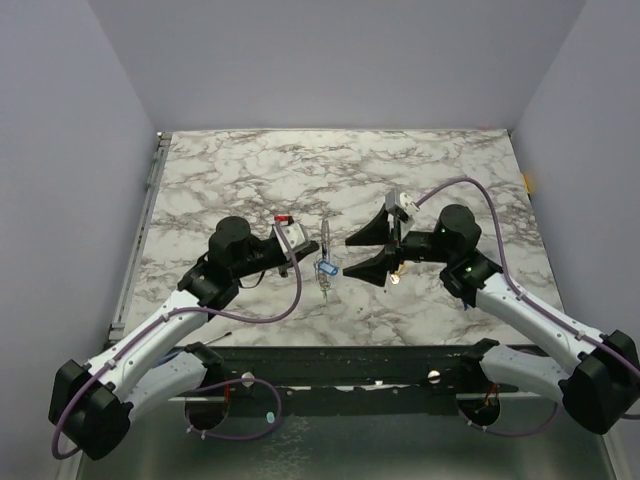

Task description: Put the keys on the keyring

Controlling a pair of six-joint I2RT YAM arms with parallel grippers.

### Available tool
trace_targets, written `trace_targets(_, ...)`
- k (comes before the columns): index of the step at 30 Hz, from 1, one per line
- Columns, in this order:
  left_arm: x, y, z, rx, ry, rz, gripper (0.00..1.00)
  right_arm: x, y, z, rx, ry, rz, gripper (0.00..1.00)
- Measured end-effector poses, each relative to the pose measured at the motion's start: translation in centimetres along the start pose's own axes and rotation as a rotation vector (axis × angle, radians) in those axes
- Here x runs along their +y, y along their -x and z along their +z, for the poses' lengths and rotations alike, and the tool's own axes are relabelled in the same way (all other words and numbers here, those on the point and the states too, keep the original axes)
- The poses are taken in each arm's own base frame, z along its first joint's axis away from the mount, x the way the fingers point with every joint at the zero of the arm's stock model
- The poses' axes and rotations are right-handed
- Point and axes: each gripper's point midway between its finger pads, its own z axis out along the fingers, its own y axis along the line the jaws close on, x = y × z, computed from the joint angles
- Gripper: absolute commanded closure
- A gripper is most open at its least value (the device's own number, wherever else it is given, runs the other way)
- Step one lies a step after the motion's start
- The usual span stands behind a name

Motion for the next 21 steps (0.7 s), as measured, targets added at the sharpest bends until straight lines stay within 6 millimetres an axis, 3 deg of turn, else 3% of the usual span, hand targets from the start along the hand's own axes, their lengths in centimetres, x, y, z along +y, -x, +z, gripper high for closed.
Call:
trace_targets(8,-1.6,2.6,-1.0,0.013,0.007,-0.461,1.0,3.7,1.4,0.0,-0.033,0.12,-0.049,0.22)
trace_targets(12,-2.8,0.1,-1.3,0.131,0.058,-0.747,1.0,4.4,1.1,0.2,-0.02,0.13,-0.034,0.22)
trace_targets(17,-4.9,-6.0,-2.2,0.364,0.137,-0.952,1.0,4.4,-0.2,0.8,0.018,0.128,0.005,0.24)
trace_targets(21,-5.8,-6.9,-3.0,0.418,0.134,-0.97,1.0,3.9,-1.8,1.6,0.058,0.137,0.054,0.26)
